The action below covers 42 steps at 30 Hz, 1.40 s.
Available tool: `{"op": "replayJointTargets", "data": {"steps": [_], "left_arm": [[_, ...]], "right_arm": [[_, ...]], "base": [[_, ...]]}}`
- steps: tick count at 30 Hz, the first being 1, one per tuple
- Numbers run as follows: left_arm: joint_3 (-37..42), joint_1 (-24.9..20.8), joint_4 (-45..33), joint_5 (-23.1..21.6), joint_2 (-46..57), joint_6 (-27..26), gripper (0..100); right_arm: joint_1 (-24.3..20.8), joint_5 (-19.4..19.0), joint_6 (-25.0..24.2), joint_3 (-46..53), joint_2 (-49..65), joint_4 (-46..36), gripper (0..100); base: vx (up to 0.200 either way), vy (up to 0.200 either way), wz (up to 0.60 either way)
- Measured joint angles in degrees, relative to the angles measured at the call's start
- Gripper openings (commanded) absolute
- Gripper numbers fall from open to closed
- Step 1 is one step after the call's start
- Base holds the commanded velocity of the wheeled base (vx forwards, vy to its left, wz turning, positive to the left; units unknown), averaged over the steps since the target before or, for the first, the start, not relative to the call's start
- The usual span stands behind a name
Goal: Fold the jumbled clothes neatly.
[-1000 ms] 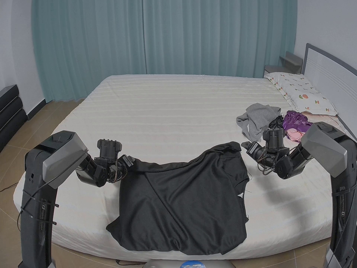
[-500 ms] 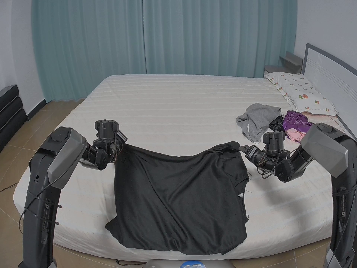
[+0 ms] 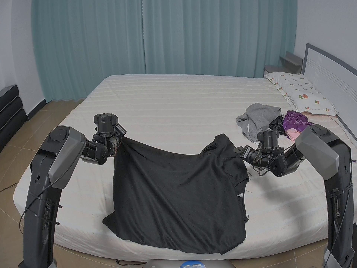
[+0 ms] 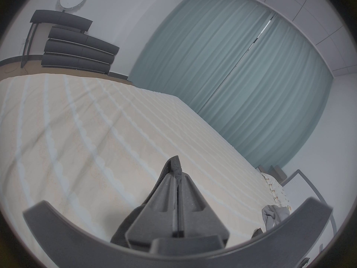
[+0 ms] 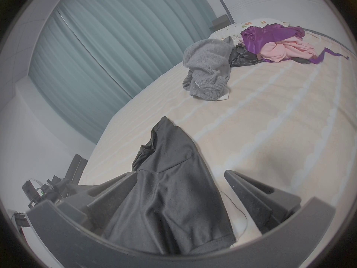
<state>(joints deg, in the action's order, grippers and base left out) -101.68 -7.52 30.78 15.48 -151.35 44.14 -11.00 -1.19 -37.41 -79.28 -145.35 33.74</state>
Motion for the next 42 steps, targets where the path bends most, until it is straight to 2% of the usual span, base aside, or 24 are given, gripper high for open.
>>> {"op": "replayJointTargets", "data": {"steps": [7, 8, 12, 21, 28, 38, 39, 40, 41, 42], "left_arm": [[0.37, 0.13, -0.13, 0.88, 0.02, -0.13, 0], [0.41, 0.13, -0.13, 0.91, 0.02, -0.13, 0], [0.48, 0.17, -0.16, 1.02, 0.05, -0.13, 0], [0.37, 0.72, -0.22, 1.43, -0.06, -1.69, 0], [-0.72, 1.93, 0.28, 2.55, -0.39, -1.80, 0], [-3.28, 3.08, 0.61, 2.68, -2.46, -1.72, 0], [-3.34, 3.06, 0.61, 2.66, -2.82, -1.72, 100], [-3.41, 2.99, 0.56, 2.66, -3.12, -1.72, 100], [-3.55, 2.95, 0.55, 2.66, -3.43, -1.72, 100], [-3.67, 2.89, 0.56, 2.66, -3.73, -1.72, 100]], "right_arm": [[-0.16, 0.18, 1.51, -7.50, -4.38, -5.45, 100], [-0.18, 0.24, 1.87, -8.20, -5.12, -5.63, 0], [-0.09, 0.30, 3.39, -9.84, -7.72, -5.36, 0], [0.96, 1.19, 2.73, -12.48, -9.39, -1.58, 0], [2.49, 5.68, 3.04, -16.01, -8.68, 0.96, 0], [3.17, 7.75, 6.40, -18.69, -9.45, 1.58, 0], [3.08, 7.81, 6.84, -18.69, -9.84, 2.06, 0], [2.93, 7.86, 7.17, -18.69, -10.14, 2.52, 0], [2.79, 7.92, 7.47, -18.69, -10.52, 2.84, 100], [2.66, 7.92, 7.72, -18.65, -10.93, 3.01, 100]], "base": [[0.000, 0.000, 0.00], [0.000, 0.000, 0.00], [0.000, 0.000, 0.00], [0.000, 0.000, 0.00], [0.000, 0.000, 0.00], [0.000, 0.000, 0.00], [0.000, 0.000, 0.00], [0.000, 0.000, 0.00], [0.000, 0.000, 0.00], [0.000, 0.000, 0.00]]}}
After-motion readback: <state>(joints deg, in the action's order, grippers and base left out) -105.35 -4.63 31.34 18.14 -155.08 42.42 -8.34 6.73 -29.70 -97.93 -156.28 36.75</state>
